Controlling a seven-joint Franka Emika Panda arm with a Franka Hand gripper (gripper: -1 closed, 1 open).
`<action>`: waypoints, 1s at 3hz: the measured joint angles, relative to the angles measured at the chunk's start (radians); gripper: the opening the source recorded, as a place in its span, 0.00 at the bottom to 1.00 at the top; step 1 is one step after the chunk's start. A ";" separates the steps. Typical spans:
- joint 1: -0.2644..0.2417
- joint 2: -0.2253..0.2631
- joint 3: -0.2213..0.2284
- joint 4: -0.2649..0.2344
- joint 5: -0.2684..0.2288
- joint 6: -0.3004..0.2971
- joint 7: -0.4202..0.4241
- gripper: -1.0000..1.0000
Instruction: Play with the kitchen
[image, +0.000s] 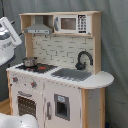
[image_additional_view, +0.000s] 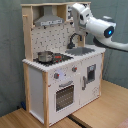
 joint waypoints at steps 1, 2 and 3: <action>0.022 -0.094 0.040 -0.028 0.000 -0.024 0.009 1.00; 0.051 -0.171 0.073 -0.056 0.000 -0.062 0.007 1.00; 0.085 -0.248 0.096 -0.099 0.000 -0.092 -0.010 1.00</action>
